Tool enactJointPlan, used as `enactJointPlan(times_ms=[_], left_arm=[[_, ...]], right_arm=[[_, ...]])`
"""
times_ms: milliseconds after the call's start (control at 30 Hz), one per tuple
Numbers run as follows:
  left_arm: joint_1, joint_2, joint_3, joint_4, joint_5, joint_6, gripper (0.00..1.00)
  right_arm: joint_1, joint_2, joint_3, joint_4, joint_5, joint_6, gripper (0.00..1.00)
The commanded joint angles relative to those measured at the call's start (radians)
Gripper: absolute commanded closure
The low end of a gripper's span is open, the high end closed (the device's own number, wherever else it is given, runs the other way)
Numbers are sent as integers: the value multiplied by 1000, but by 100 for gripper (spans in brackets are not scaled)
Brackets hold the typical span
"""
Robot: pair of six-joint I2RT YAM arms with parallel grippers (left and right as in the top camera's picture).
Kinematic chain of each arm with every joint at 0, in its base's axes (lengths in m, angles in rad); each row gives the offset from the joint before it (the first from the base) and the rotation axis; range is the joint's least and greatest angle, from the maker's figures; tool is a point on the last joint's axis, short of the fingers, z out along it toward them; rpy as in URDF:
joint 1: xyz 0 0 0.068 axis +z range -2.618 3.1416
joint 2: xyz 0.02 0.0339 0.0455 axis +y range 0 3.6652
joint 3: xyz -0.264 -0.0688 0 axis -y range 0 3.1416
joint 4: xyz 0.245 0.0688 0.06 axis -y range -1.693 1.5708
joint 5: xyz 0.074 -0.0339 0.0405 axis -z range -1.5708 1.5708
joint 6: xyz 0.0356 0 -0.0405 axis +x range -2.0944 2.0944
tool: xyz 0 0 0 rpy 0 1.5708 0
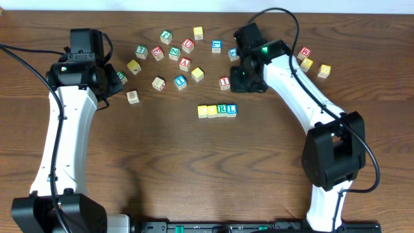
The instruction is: Spell out CORL
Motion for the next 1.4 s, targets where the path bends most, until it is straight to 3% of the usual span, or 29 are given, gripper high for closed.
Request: enactJointPlan(times_ms=[0, 533, 1000, 1367], left_arm=[[2, 10, -4, -3, -3, -9, 48], [2, 10, -4, -3, -3, -9, 48], [2, 10, -4, -3, -3, -9, 48], [2, 10, -4, -3, -3, -9, 48]], right_arm=[[-5, 8, -58, -2, 0, 10, 98], [14, 8, -95, -202, -42, -18, 99], [83, 8, -233, 29, -52, -20, 99], [85, 8, -259, 93, -40, 2, 99]])
